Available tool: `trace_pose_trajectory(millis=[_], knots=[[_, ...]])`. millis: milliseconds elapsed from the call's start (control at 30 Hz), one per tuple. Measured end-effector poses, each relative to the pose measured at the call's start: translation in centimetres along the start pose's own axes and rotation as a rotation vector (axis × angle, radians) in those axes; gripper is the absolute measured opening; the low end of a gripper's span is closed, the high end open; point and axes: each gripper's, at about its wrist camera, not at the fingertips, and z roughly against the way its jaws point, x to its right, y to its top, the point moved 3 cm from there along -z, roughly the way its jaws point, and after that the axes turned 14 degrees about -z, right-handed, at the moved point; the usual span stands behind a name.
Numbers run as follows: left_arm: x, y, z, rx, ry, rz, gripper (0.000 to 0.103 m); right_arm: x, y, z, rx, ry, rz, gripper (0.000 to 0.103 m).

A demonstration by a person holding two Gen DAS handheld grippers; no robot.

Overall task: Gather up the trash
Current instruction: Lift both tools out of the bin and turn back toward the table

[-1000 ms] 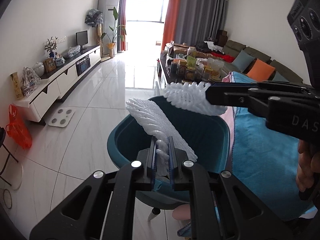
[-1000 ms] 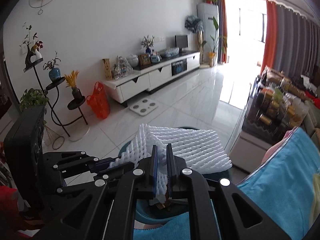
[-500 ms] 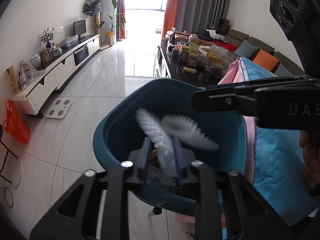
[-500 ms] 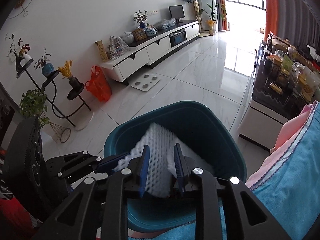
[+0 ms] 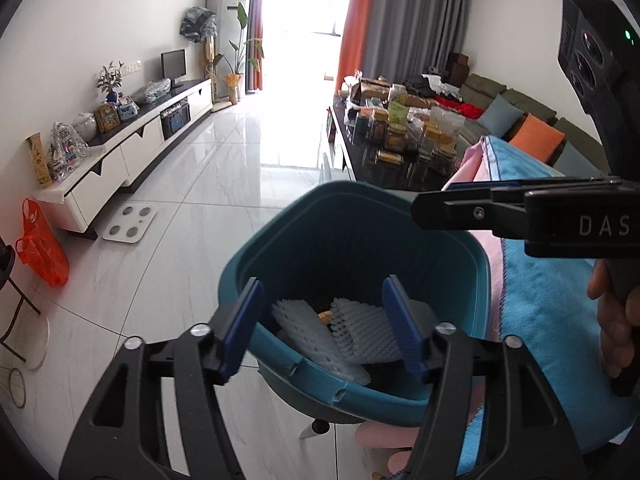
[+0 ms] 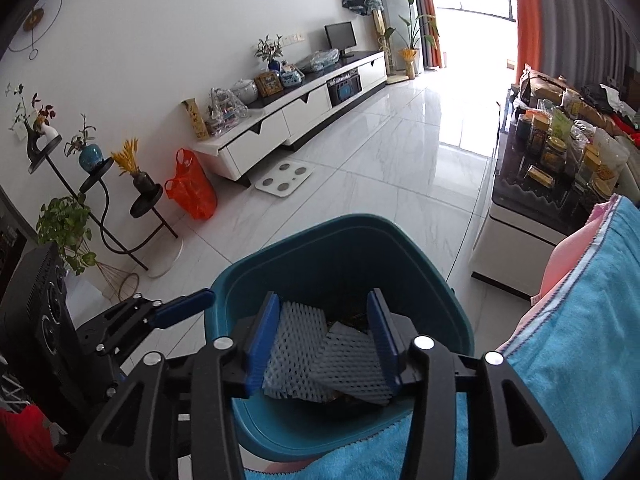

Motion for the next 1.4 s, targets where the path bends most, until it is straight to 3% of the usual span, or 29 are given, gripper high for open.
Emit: trace_pose_trajectory(millis=[300,433,900,1400], knots=[[-0.4,0.5,4.3,0.063,0.050,0.005,0.090,0.3,0.1,3.8,0.110,-0.010,0.014,0.079],[-0.2,1.0,6.6,0.098,0.077,0.009,0.097,0.9,-0.3,6.0,0.168,-0.045,0.027,0.085],[4.6,3.1,13.3,0.203,0.044,-0.003,0.097,4.0,-3.5,12.4,0.303,-0.105,0.001,0.094],[7.5,5.1,17.5,0.271,-0.028,-0.016,0.097,7.6,-8.3,19.5,0.459,-0.261,-0.038,0.096]])
